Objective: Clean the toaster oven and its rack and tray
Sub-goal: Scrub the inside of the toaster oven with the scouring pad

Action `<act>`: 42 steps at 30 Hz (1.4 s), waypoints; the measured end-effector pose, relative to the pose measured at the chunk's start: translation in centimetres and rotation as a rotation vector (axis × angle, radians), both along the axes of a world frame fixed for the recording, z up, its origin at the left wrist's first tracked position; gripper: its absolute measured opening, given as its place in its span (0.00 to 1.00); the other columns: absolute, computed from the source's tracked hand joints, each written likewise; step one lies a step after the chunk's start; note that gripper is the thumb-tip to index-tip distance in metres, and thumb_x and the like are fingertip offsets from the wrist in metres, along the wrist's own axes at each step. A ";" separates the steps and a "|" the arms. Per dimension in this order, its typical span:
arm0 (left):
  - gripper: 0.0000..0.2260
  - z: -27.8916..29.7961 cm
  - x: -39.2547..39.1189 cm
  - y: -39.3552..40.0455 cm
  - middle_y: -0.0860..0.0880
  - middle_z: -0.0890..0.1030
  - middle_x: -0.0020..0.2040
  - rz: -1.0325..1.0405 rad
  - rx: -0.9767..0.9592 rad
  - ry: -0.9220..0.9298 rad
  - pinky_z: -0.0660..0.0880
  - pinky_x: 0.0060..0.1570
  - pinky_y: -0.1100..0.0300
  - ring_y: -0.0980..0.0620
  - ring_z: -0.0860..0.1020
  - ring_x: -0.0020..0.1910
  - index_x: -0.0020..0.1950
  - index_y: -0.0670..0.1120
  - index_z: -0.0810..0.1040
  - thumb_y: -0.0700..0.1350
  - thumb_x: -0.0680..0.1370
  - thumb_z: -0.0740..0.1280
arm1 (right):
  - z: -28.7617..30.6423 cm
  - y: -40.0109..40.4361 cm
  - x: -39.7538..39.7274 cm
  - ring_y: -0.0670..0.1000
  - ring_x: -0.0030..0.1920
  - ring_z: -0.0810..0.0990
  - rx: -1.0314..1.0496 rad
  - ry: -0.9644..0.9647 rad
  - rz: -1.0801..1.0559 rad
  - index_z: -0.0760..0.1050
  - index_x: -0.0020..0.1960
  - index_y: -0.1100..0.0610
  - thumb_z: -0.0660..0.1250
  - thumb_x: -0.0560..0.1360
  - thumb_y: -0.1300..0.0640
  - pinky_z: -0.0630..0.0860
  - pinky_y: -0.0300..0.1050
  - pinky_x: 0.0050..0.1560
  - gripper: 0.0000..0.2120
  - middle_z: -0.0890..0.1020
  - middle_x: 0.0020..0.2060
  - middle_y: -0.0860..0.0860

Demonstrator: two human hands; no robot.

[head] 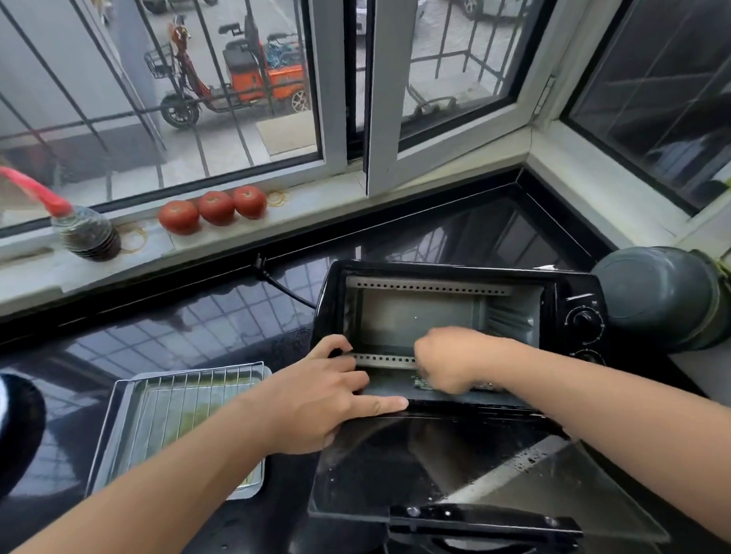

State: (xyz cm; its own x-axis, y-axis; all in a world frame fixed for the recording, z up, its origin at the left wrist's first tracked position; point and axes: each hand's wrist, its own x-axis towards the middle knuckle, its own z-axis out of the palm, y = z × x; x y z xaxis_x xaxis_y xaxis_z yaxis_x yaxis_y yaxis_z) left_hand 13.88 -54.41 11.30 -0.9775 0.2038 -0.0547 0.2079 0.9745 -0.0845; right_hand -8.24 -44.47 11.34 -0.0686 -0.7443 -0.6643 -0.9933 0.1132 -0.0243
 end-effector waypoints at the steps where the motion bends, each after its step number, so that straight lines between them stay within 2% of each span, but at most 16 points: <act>1: 0.32 0.0 0.0 0.0 0.55 0.68 0.38 -0.001 0.008 0.005 0.60 0.68 0.49 0.50 0.73 0.40 0.80 0.59 0.65 0.45 0.76 0.52 | 0.2 -0.6 0.6 0.57 0.40 0.77 -0.028 -0.088 -0.070 0.74 0.35 0.55 0.61 0.73 0.62 0.77 0.45 0.40 0.09 0.77 0.32 0.50; 3: 0.31 -0.1 0.0 0.0 0.55 0.70 0.38 -0.016 0.009 -0.002 0.60 0.68 0.48 0.50 0.73 0.41 0.80 0.59 0.65 0.45 0.76 0.56 | -0.2 -2.2 1.5 0.54 0.40 0.75 -0.135 -0.292 -0.299 0.74 0.36 0.52 0.60 0.76 0.58 0.71 0.44 0.37 0.11 0.77 0.35 0.49; 5: 0.33 -0.2 0.0 -0.1 0.55 0.69 0.38 -0.024 0.004 -0.020 0.59 0.68 0.48 0.50 0.72 0.41 0.81 0.59 0.63 0.44 0.76 0.63 | -0.7 -3.2 1.6 0.54 0.43 0.74 -0.255 -0.389 -0.529 0.73 0.44 0.55 0.57 0.81 0.55 0.68 0.44 0.39 0.10 0.76 0.41 0.52; 7: 0.33 -0.1 -0.1 -0.2 0.55 0.66 0.38 -0.021 0.003 -0.022 0.59 0.68 0.49 0.50 0.71 0.40 0.81 0.60 0.62 0.44 0.76 0.63 | -1.4 -3.1 1.2 0.53 0.45 0.74 -0.273 -0.421 -0.611 0.72 0.52 0.56 0.55 0.83 0.54 0.66 0.42 0.43 0.09 0.76 0.46 0.53; 10: 0.32 0.0 -0.3 -0.3 0.55 0.64 0.39 -0.014 0.013 -0.017 0.58 0.69 0.49 0.50 0.71 0.40 0.81 0.60 0.62 0.44 0.77 0.60 | -2.6 -2.3 1.1 0.47 0.37 0.72 -0.211 -0.509 -0.613 0.75 0.52 0.52 0.58 0.82 0.53 0.66 0.41 0.35 0.07 0.76 0.39 0.48; 12: 0.35 -0.1 -0.4 -0.5 0.55 0.67 0.39 -0.011 0.011 -0.031 0.57 0.70 0.49 0.51 0.71 0.41 0.82 0.60 0.61 0.44 0.76 0.66 | -3.2 -2.5 1.3 0.49 0.38 0.72 -0.248 -0.481 -0.566 0.73 0.47 0.53 0.59 0.82 0.52 0.68 0.42 0.35 0.08 0.75 0.37 0.49; 15: 0.38 -0.2 -0.5 -0.7 0.55 0.70 0.39 -0.008 0.005 -0.038 0.56 0.70 0.49 0.51 0.71 0.42 0.82 0.60 0.60 0.44 0.75 0.69 | -4.3 -3.0 0.9 0.55 0.44 0.75 -0.274 -0.408 -0.513 0.71 0.47 0.57 0.57 0.83 0.51 0.71 0.47 0.43 0.11 0.76 0.41 0.53; 18: 0.38 -0.2 -0.5 -0.6 0.54 0.72 0.41 -0.009 0.010 -0.050 0.56 0.71 0.48 0.50 0.71 0.43 0.83 0.60 0.57 0.44 0.75 0.66 | -4.4 -3.0 0.3 0.51 0.42 0.72 -0.246 -0.462 -0.520 0.71 0.49 0.56 0.57 0.83 0.50 0.67 0.45 0.40 0.10 0.75 0.41 0.51; 22: 0.33 -0.1 -0.5 -0.6 0.55 0.71 0.40 0.001 0.027 -0.040 0.56 0.70 0.49 0.50 0.71 0.42 0.83 0.60 0.58 0.45 0.78 0.59 | -4.4 -2.7 -0.4 0.53 0.51 0.73 -0.347 -0.442 -0.479 0.72 0.48 0.54 0.59 0.82 0.52 0.70 0.48 0.54 0.08 0.76 0.50 0.53; 26: 0.34 -0.1 -0.6 -0.9 0.55 0.71 0.40 -0.005 0.038 -0.037 0.56 0.70 0.49 0.50 0.72 0.42 0.83 0.60 0.58 0.44 0.77 0.61 | -5.7 -2.5 -0.6 0.56 0.49 0.75 -0.379 -0.224 -0.441 0.68 0.50 0.56 0.57 0.81 0.52 0.70 0.47 0.46 0.07 0.77 0.50 0.56; 28: 0.33 -0.1 -0.5 -0.8 0.55 0.71 0.41 -0.006 0.042 -0.039 0.56 0.70 0.49 0.50 0.72 0.43 0.83 0.60 0.57 0.44 0.78 0.59 | -5.9 -2.2 -0.5 0.57 0.49 0.76 -0.445 -0.215 -0.376 0.66 0.52 0.54 0.59 0.79 0.56 0.74 0.50 0.47 0.04 0.76 0.50 0.54; 31: 0.32 -0.4 -0.3 -0.5 0.55 0.72 0.42 -0.003 0.045 -0.060 0.55 0.71 0.48 0.50 0.72 0.44 0.83 0.60 0.55 0.45 0.79 0.55 | -5.7 -1.9 -0.8 0.53 0.51 0.72 -0.576 -0.255 -0.095 0.70 0.49 0.50 0.63 0.72 0.64 0.73 0.51 0.49 0.11 0.71 0.48 0.48; 33: 0.32 -0.3 -0.3 -0.5 0.55 0.71 0.41 -0.003 0.040 -0.060 0.56 0.71 0.48 0.50 0.71 0.43 0.83 0.60 0.56 0.45 0.78 0.55 | -5.2 -2.0 -1.1 0.52 0.51 0.71 -0.547 -0.222 0.092 0.74 0.47 0.51 0.62 0.72 0.58 0.74 0.52 0.51 0.06 0.74 0.46 0.48; 36: 0.33 -0.1 -0.3 -0.5 0.56 0.65 0.40 -0.007 0.023 -0.041 0.57 0.70 0.49 0.51 0.71 0.42 0.82 0.60 0.59 0.45 0.78 0.61 | -4.4 -1.9 -1.4 0.52 0.53 0.72 -0.441 -0.169 0.195 0.73 0.52 0.52 0.62 0.72 0.44 0.74 0.49 0.56 0.14 0.77 0.49 0.49; 39: 0.36 -0.2 -0.2 -0.3 0.55 0.64 0.39 -0.026 0.011 -0.040 0.57 0.70 0.49 0.51 0.71 0.41 0.82 0.59 0.60 0.45 0.77 0.68 | -4.4 -2.1 -1.0 0.54 0.56 0.73 -0.387 -0.094 0.288 0.70 0.55 0.55 0.67 0.71 0.47 0.73 0.48 0.55 0.17 0.76 0.52 0.52; 42: 0.37 -0.2 0.0 -0.1 0.55 0.69 0.38 -0.027 -0.004 -0.034 0.58 0.69 0.49 0.50 0.71 0.40 0.82 0.58 0.62 0.44 0.75 0.70 | -4.1 -3.4 0.2 0.55 0.56 0.74 -0.314 -0.035 0.310 0.70 0.57 0.56 0.70 0.69 0.51 0.75 0.50 0.53 0.19 0.77 0.52 0.53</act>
